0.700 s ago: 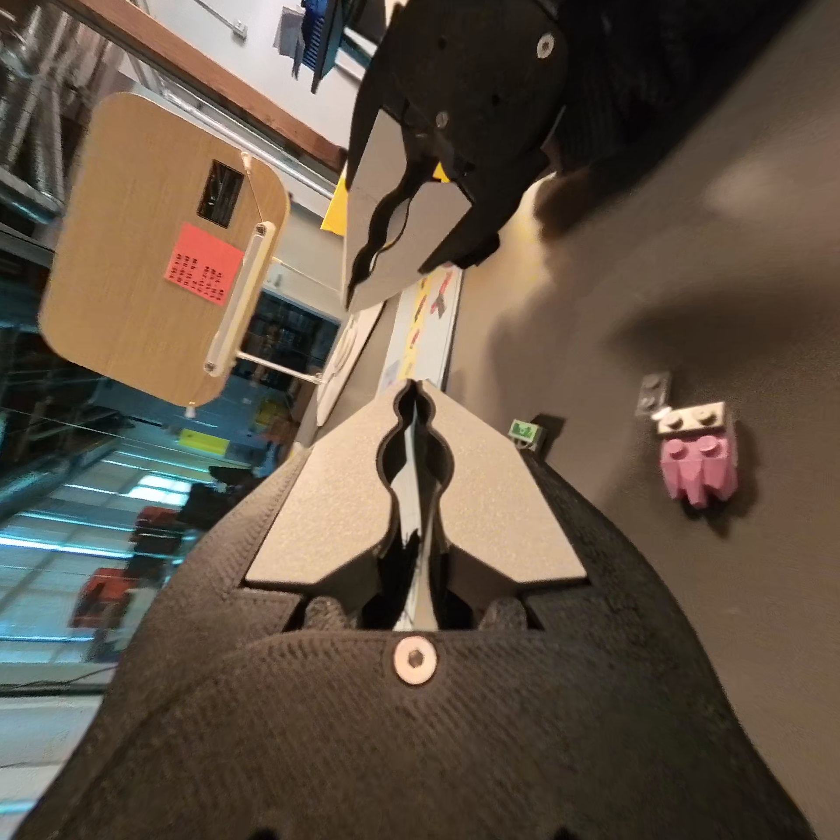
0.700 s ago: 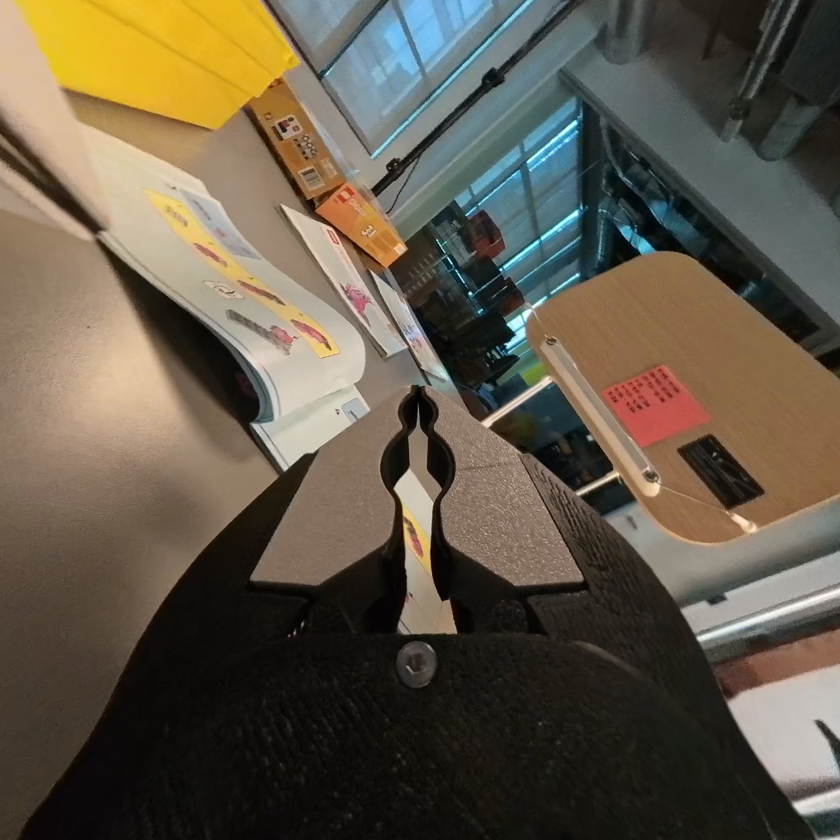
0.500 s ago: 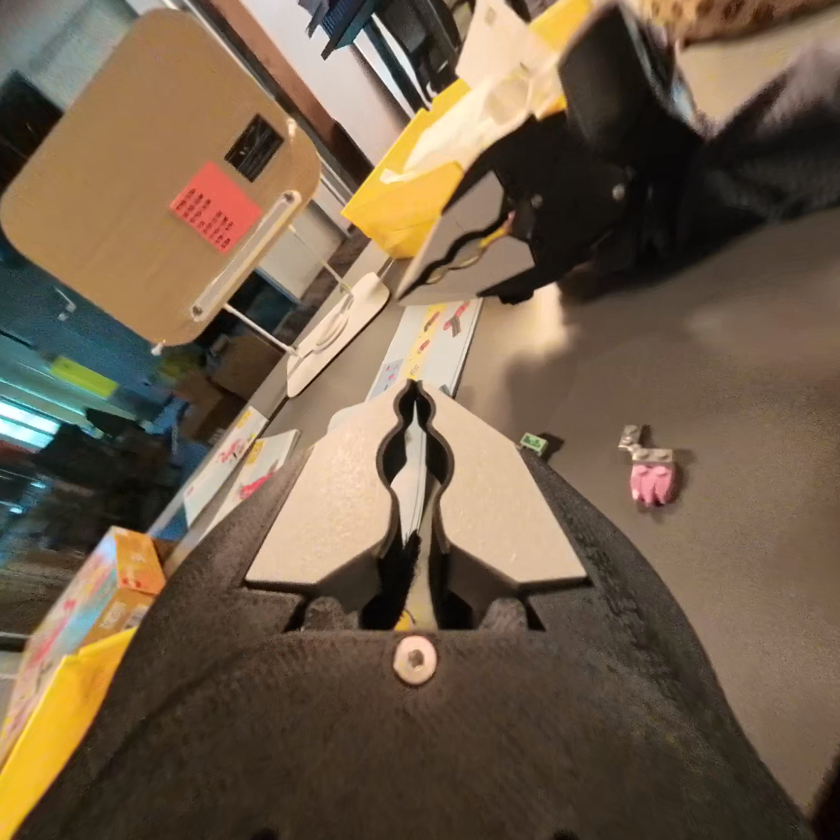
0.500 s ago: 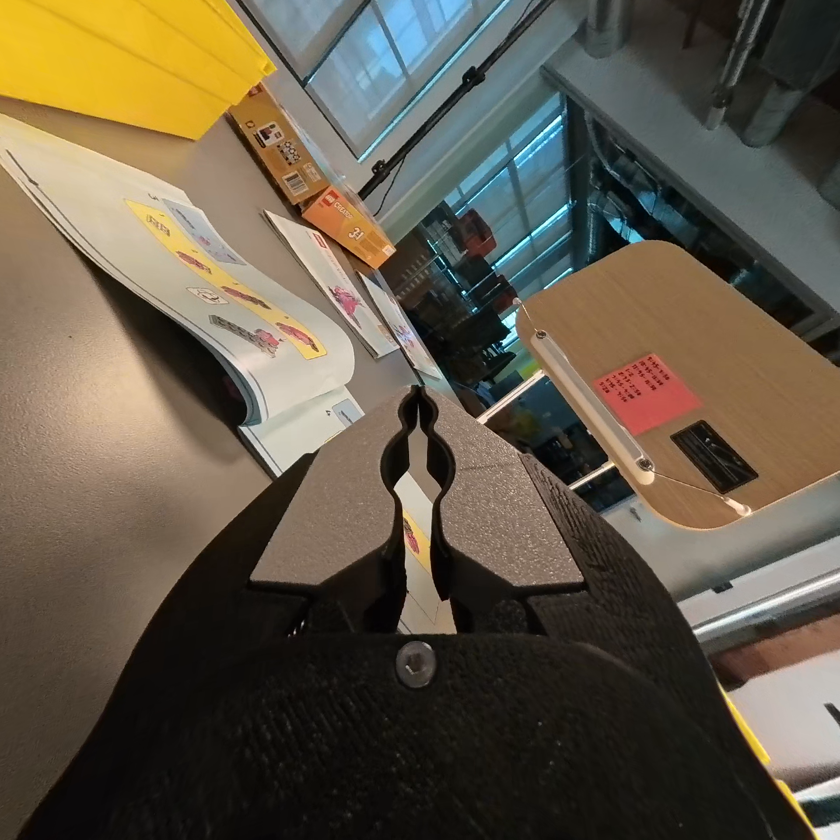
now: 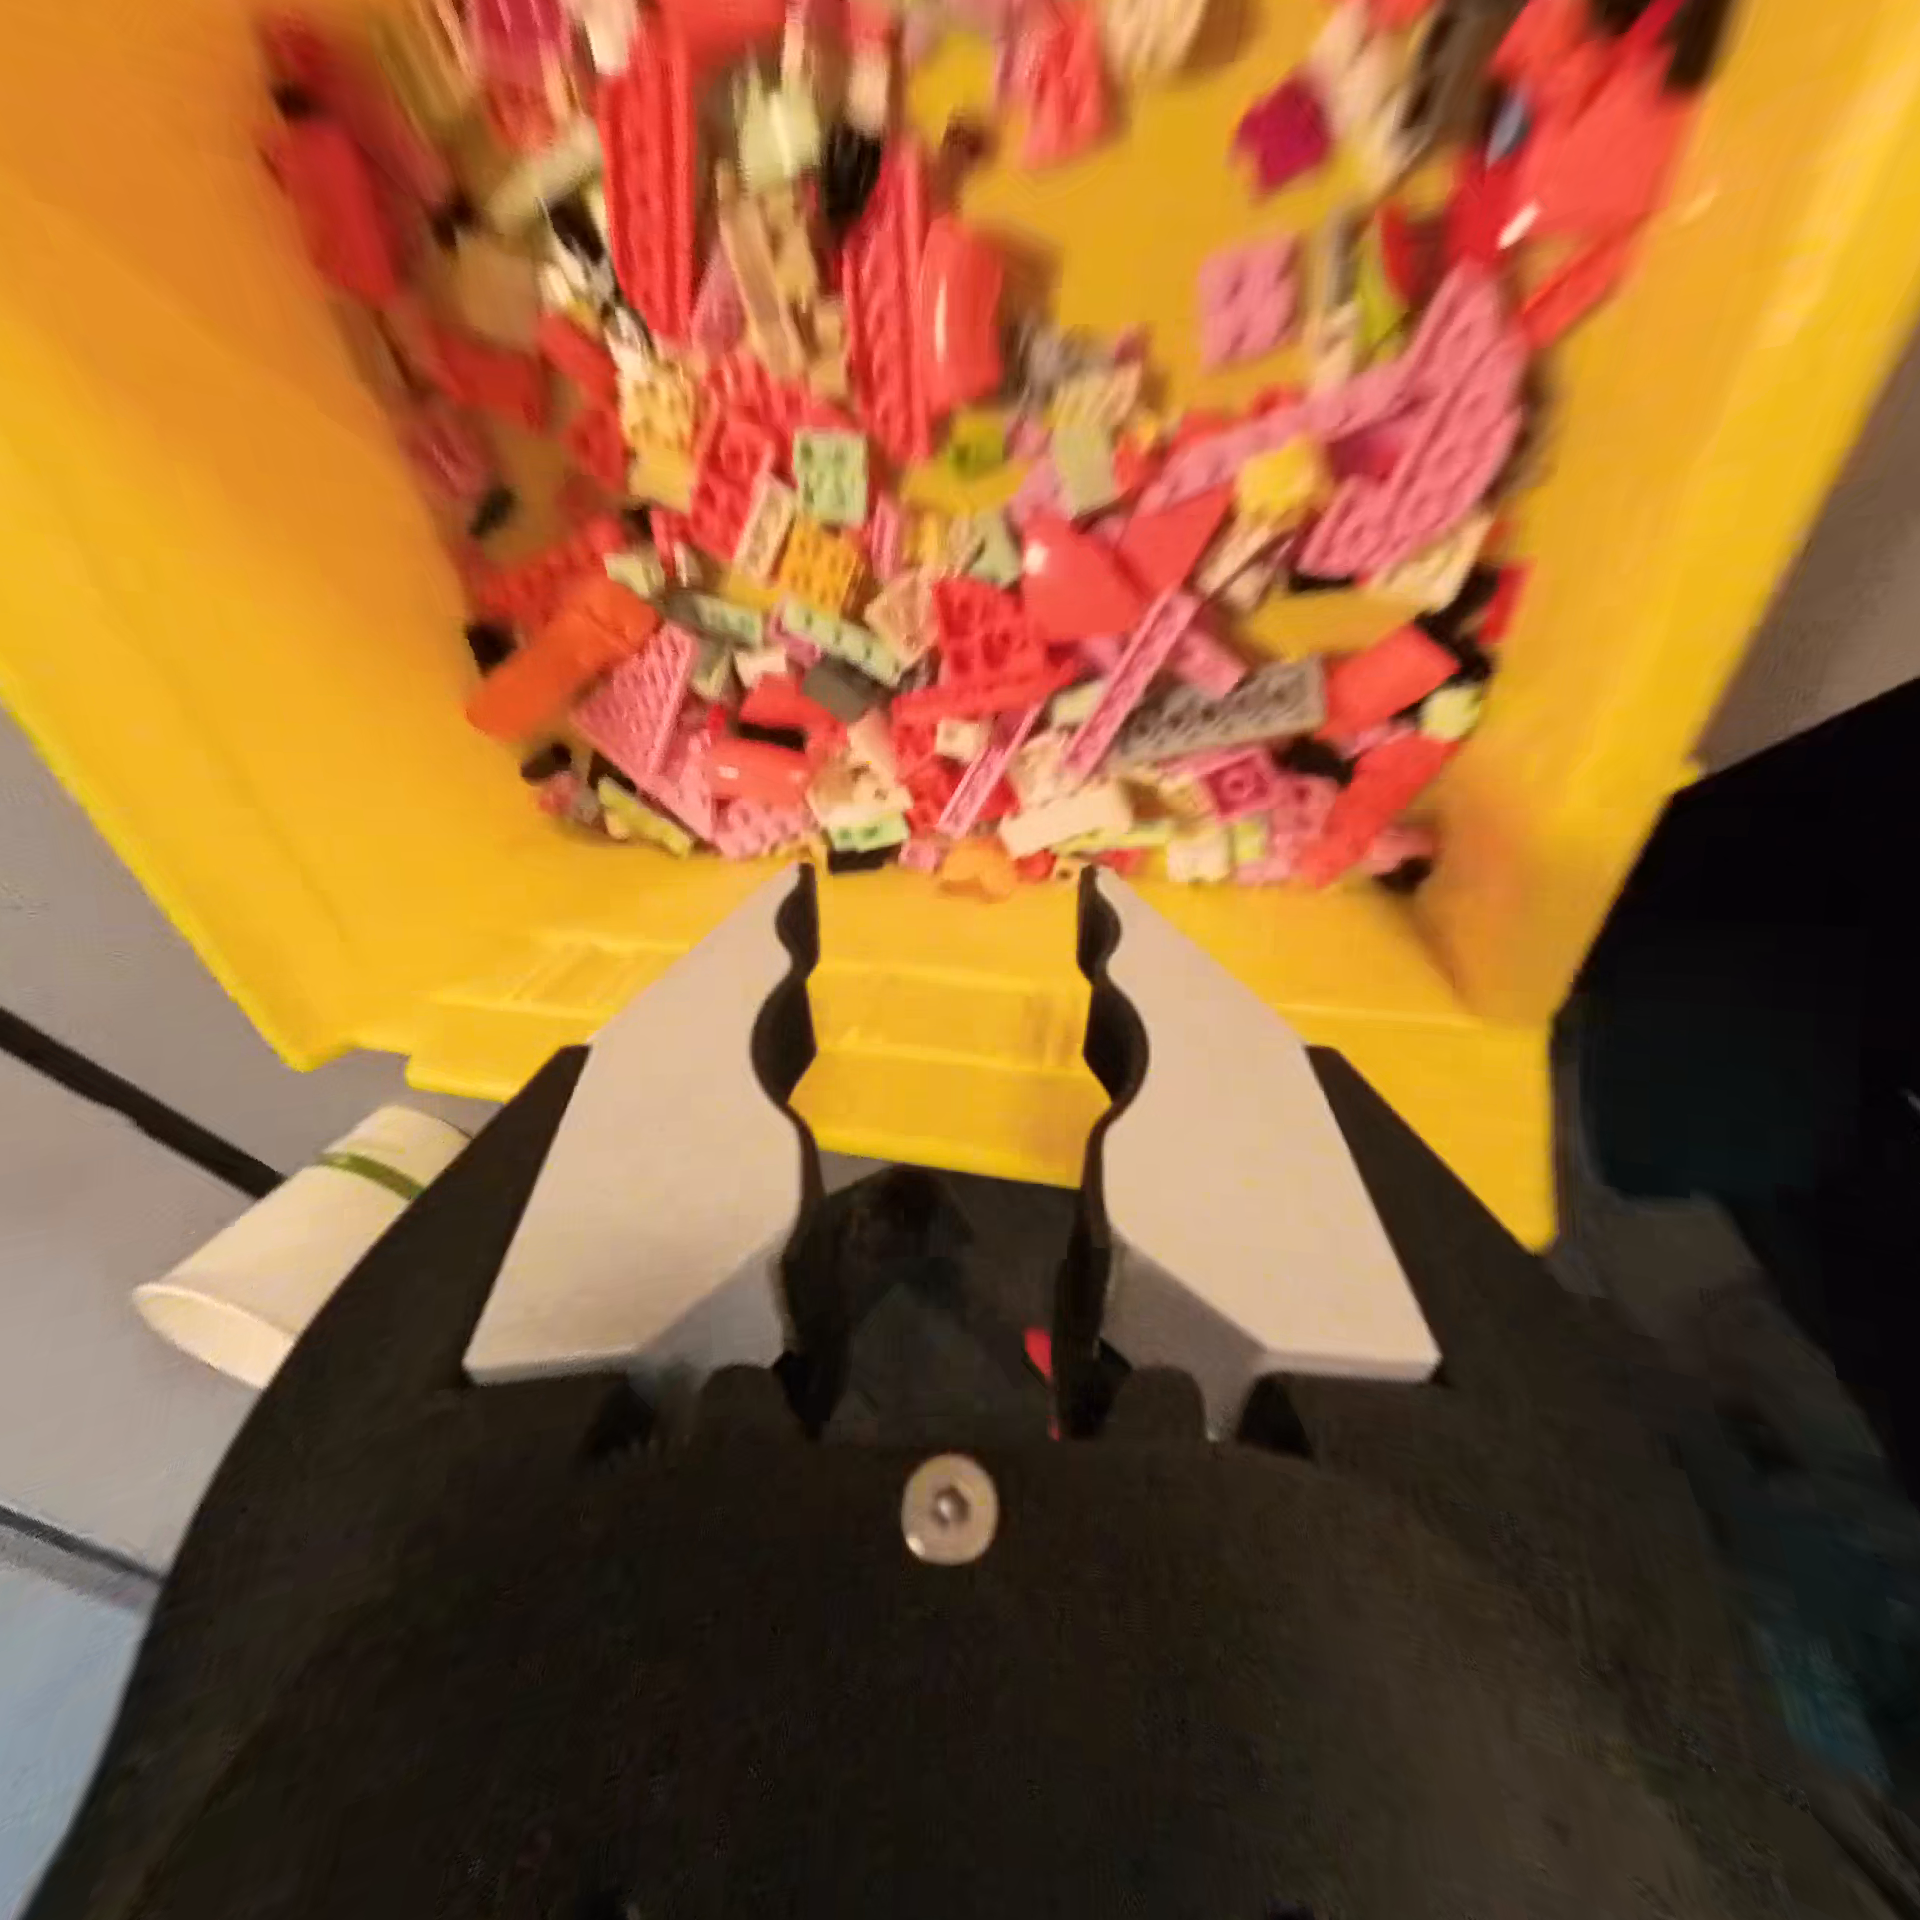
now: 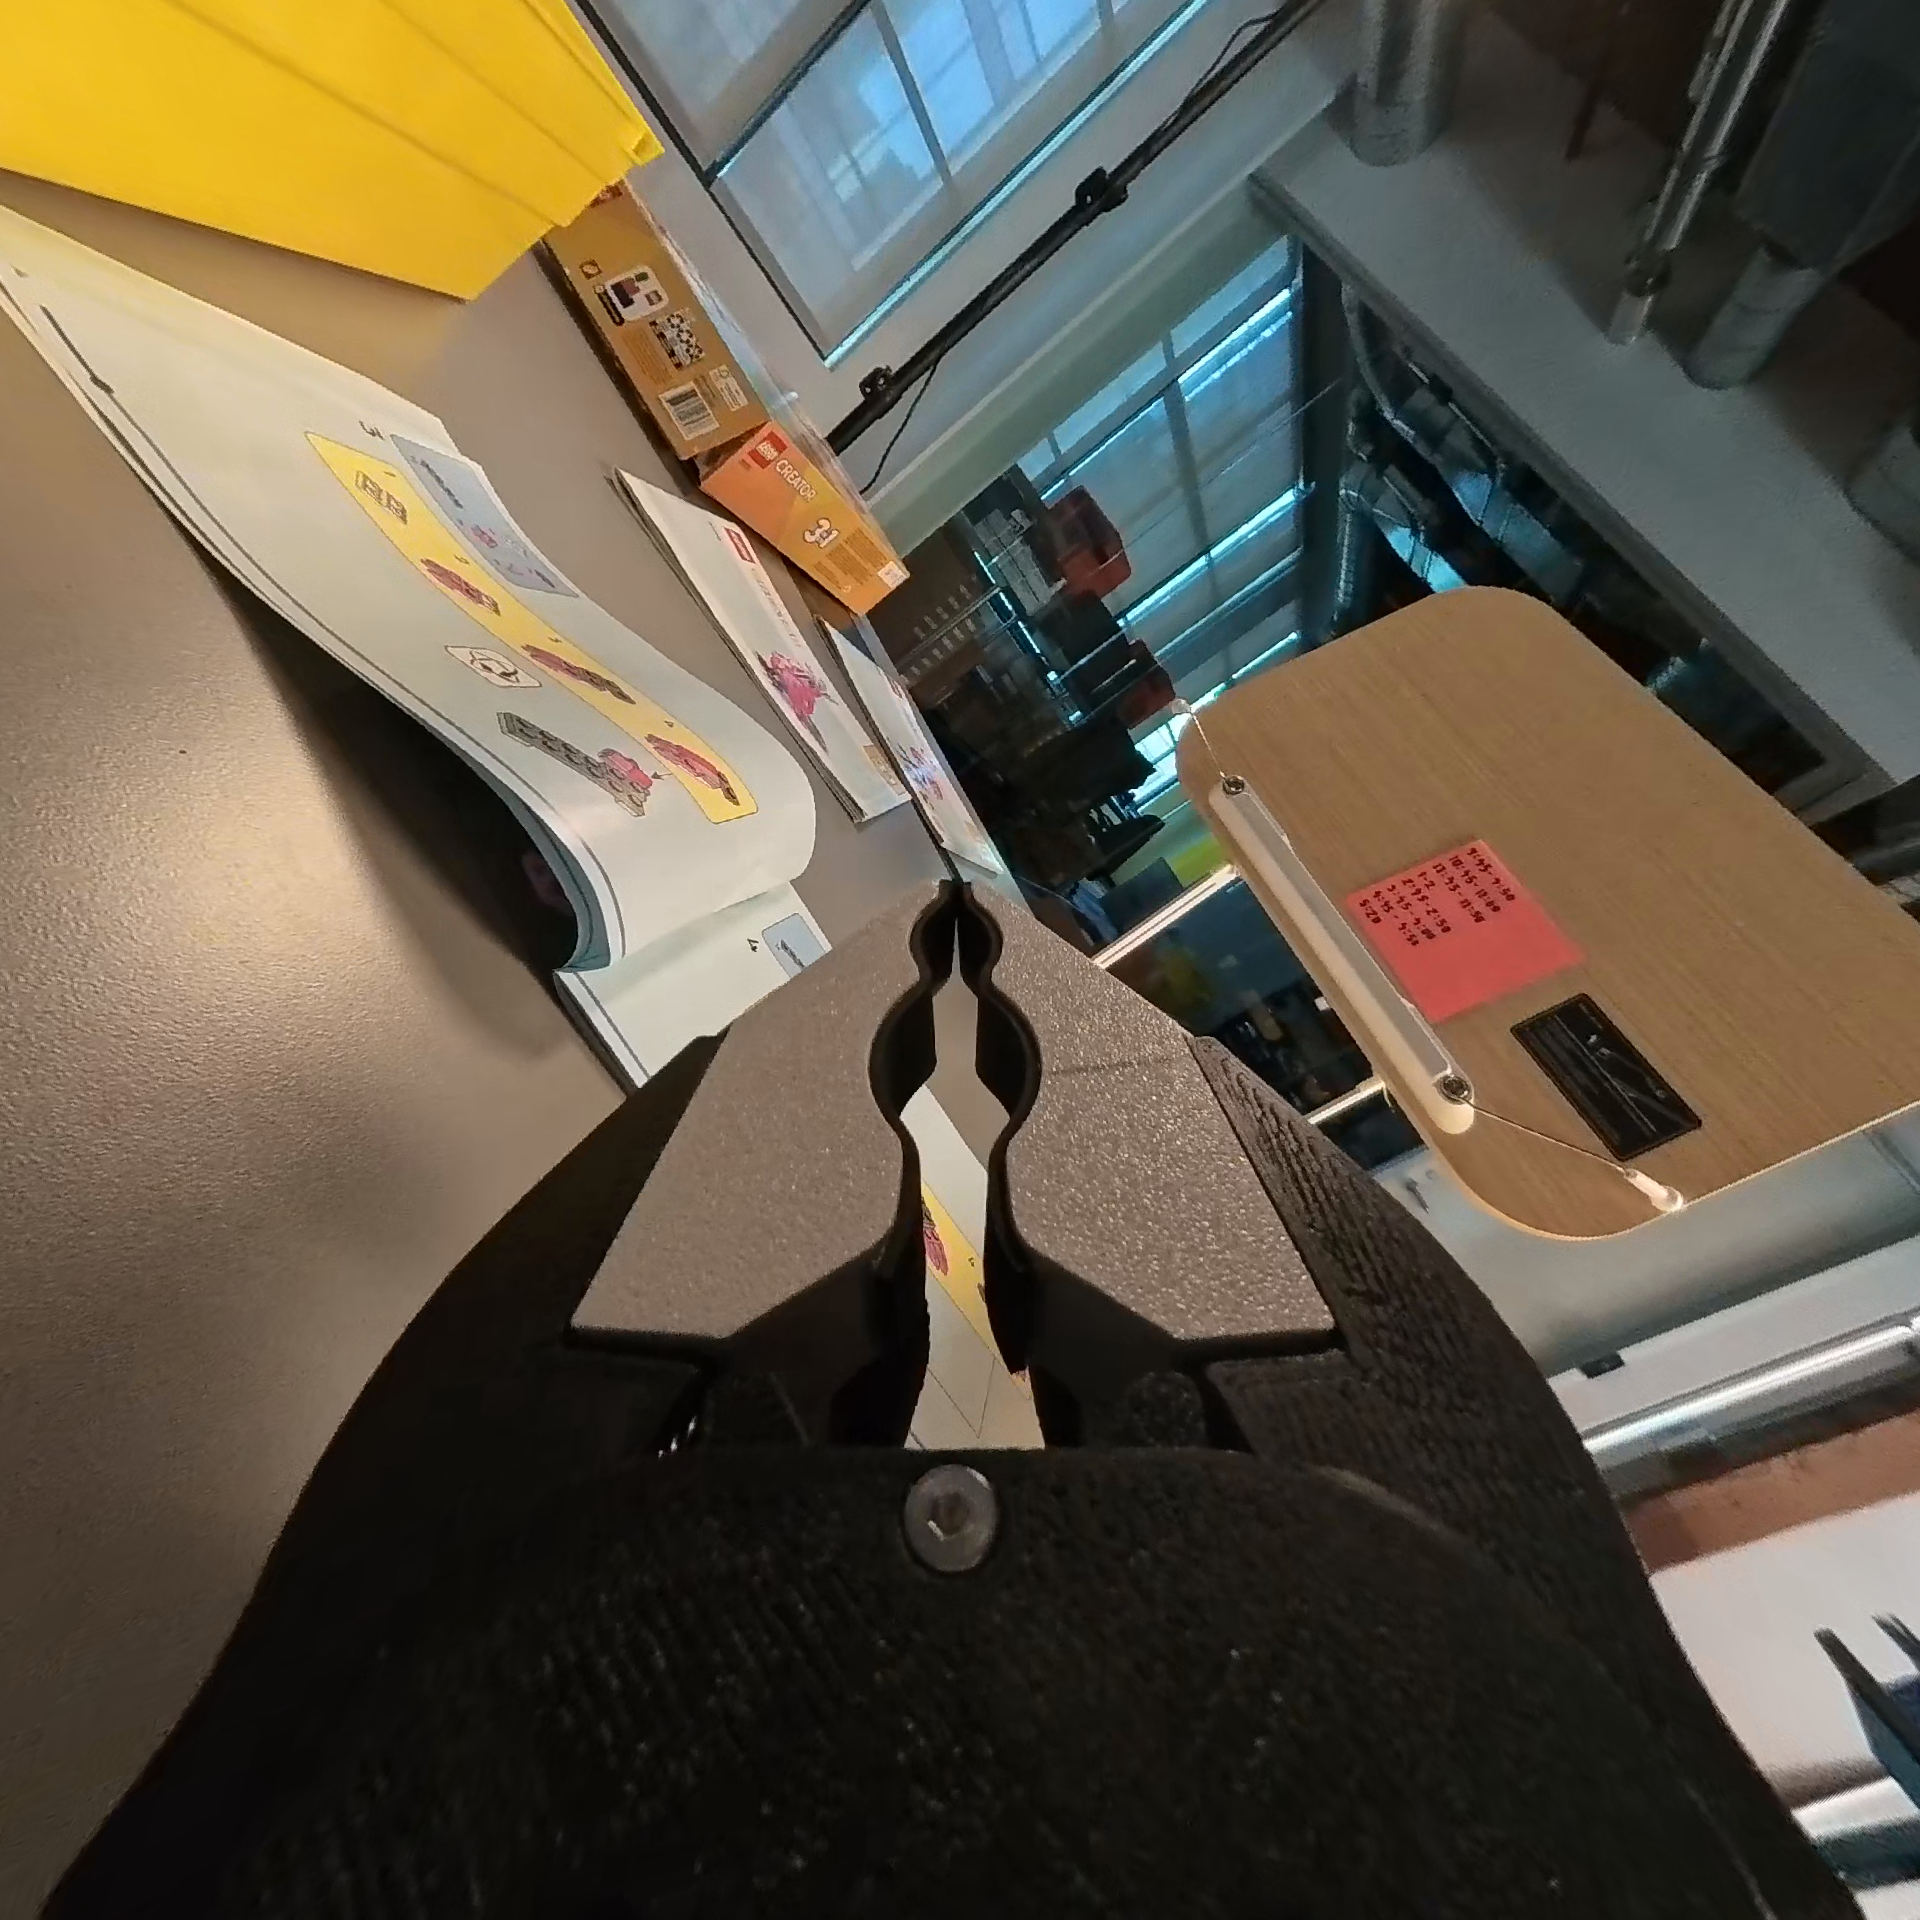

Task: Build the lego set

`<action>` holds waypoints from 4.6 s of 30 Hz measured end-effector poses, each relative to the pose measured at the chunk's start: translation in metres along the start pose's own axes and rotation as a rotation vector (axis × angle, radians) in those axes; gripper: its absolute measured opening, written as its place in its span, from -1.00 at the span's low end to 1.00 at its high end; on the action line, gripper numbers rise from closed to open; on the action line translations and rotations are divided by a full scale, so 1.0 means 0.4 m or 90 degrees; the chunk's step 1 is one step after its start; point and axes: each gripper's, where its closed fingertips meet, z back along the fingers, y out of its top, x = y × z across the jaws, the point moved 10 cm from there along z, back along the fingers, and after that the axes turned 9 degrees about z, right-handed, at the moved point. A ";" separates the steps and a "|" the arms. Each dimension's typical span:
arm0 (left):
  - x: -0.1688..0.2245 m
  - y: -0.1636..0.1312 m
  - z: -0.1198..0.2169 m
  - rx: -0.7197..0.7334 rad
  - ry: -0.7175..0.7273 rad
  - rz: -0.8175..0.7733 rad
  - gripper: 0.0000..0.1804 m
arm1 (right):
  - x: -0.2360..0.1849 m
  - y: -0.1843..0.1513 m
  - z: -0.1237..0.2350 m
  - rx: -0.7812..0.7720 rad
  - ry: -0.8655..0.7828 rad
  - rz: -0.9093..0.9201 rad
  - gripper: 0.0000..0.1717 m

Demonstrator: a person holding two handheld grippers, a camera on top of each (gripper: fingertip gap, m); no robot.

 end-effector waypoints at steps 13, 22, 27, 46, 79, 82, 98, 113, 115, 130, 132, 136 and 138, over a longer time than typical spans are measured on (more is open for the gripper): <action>-0.035 0.047 -0.178 -0.344 -0.146 -0.010 -0.60 | -0.004 -0.002 -0.002 -0.004 0.008 0.007 -1.00; -0.058 0.097 -0.147 -0.220 -0.116 -0.052 -1.00 | -0.009 0.001 -0.004 -0.002 0.016 0.015 -1.00; -0.068 0.090 -0.150 -0.254 -0.101 -0.019 -0.92 | -0.011 0.003 -0.004 -0.001 0.019 0.020 -1.00; -0.069 0.086 -0.180 -0.258 -0.131 -0.004 -0.91 | -0.019 0.006 -0.006 -0.001 0.031 0.034 -1.00; -0.057 0.046 -0.228 -0.349 -0.084 -0.042 -0.71 | -0.020 0.007 -0.006 0.000 0.032 0.038 -1.00; -0.057 0.048 -0.231 -0.356 -0.081 -0.044 -0.71 | -0.020 0.007 -0.006 -0.001 0.033 0.038 -1.00; -0.067 0.055 -0.186 -0.252 -0.124 -0.070 -0.91 | -0.020 0.006 -0.007 -0.002 0.034 0.040 -1.00; -0.056 0.054 -0.116 -0.007 -0.130 -0.190 -0.91 | -0.021 0.006 -0.007 -0.002 0.035 0.040 -1.00; -0.047 0.057 -0.112 0.014 -0.143 -0.204 -0.91 | -0.021 0.006 -0.007 -0.002 0.035 0.040 -1.00; -0.015 0.077 -0.136 0.013 -0.149 -0.174 -0.81 | -0.022 0.005 -0.008 -0.003 0.037 0.040 -1.00; -0.018 0.071 -0.134 0.017 -0.151 -0.171 -0.80 | -0.022 0.005 -0.008 -0.003 0.037 0.040 -1.00; -0.020 0.061 -0.138 0.009 -0.146 -0.173 -0.79 | -0.022 0.005 -0.008 -0.003 0.038 0.039 -1.00; -0.022 0.062 -0.135 0.025 -0.138 -0.170 -0.78 | -0.022 0.005 -0.008 -0.003 0.038 0.039 -1.00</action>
